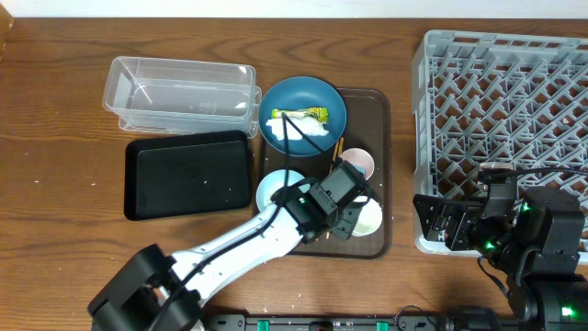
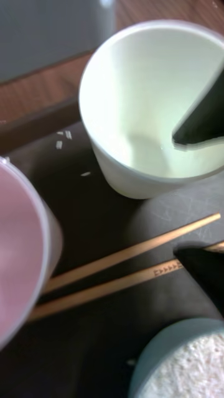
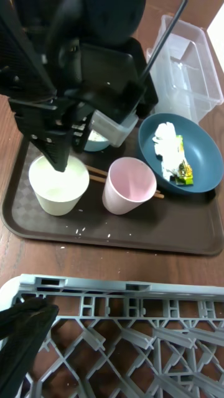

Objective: Sort waste into correct bins and load items into the dishwasher rack
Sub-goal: 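Reach the left gripper to the white cup and grasp it, then lift the white cup and hand it to the right gripper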

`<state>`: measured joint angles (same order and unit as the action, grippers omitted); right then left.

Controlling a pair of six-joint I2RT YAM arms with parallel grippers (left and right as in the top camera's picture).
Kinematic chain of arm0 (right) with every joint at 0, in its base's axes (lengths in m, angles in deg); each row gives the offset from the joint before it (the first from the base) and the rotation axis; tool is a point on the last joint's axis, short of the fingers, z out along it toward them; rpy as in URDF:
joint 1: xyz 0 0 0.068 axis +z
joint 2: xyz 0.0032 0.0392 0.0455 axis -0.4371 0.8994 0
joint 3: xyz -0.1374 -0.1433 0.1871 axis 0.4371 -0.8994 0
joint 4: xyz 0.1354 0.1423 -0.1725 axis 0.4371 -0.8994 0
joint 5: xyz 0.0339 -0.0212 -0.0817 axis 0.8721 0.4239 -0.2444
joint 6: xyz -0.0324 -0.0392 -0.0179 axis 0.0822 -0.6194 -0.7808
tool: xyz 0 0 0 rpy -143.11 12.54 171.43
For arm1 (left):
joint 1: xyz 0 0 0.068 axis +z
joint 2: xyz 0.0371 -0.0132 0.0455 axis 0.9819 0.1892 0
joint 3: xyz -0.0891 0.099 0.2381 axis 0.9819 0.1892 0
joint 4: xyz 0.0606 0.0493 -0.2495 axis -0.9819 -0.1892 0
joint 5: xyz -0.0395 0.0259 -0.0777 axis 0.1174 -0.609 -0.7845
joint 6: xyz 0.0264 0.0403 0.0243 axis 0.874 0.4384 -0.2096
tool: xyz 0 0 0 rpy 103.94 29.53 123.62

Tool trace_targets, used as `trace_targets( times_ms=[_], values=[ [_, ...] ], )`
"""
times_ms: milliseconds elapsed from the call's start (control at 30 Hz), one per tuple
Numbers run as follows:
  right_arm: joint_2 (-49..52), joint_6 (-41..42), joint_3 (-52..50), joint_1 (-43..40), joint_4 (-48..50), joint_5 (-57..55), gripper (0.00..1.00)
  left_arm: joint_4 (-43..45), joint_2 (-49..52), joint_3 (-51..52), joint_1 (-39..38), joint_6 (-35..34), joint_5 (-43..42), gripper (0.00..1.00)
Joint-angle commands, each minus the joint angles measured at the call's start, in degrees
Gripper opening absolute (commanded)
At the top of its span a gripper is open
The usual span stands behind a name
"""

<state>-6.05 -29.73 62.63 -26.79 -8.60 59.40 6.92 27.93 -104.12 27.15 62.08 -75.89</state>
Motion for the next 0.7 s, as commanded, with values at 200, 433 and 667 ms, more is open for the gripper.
trace_targets(
  times_ms=[200,433,667],
  values=[
    [0.35,0.70,0.68,0.57,-0.76,-0.52,0.99,-2.29,-7.06,-2.49,1.03,-0.24,0.24,0.06],
    [0.33,0.68,0.68,0.57,-0.50,-0.24,0.97,-8.90,-22.47,-2.56,8.94,-1.29,-4.24,0.06],
    [0.50,-4.81,0.68,0.57,0.50,11.58,0.83,-11.87,-35.10,-2.56,27.56,-1.03,-24.20,0.06]
  ],
)
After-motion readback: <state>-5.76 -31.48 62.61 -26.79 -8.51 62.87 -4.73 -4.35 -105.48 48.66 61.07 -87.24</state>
